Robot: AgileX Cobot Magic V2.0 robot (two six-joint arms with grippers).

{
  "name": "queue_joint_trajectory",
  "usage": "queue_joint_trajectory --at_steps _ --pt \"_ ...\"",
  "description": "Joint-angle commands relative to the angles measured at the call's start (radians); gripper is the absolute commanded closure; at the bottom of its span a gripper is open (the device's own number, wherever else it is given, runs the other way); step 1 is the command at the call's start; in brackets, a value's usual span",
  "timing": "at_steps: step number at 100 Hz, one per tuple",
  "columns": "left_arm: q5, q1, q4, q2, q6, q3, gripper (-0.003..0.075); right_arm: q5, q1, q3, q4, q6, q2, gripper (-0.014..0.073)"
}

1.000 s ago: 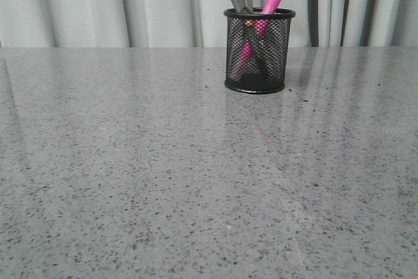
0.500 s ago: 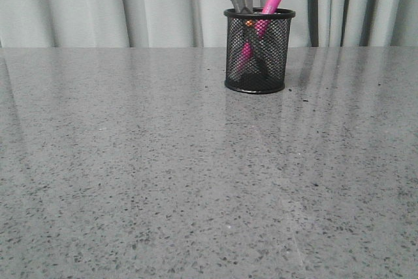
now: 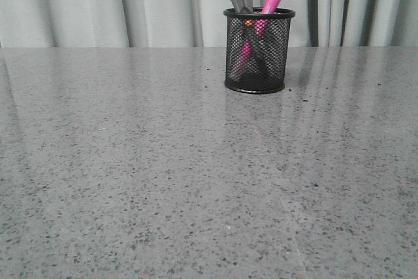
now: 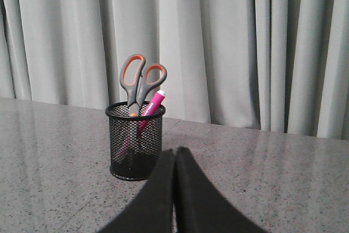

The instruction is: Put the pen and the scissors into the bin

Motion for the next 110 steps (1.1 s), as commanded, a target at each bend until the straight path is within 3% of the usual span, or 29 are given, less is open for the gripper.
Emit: queue_joint_trajectory --at_steps 1,9,37,110 --pt "-0.079 0.003 0.132 -0.029 -0.120 0.007 0.0739 -0.052 0.000 -0.023 -0.017 -0.009 0.008 0.0669" --pt "-0.079 0.001 0.203 -0.029 -0.170 0.034 0.0739 -0.052 0.000 -0.023 -0.017 -0.009 0.008 0.0669" --pt "-0.079 -0.036 0.214 -0.031 -0.170 0.105 0.0739 -0.052 0.000 -0.023 -0.017 -0.009 0.008 0.0669" --pt "-0.062 -0.038 0.134 -0.033 -0.170 0.105 0.0739 -0.052 0.000 -0.023 -0.017 -0.009 0.008 0.0669"
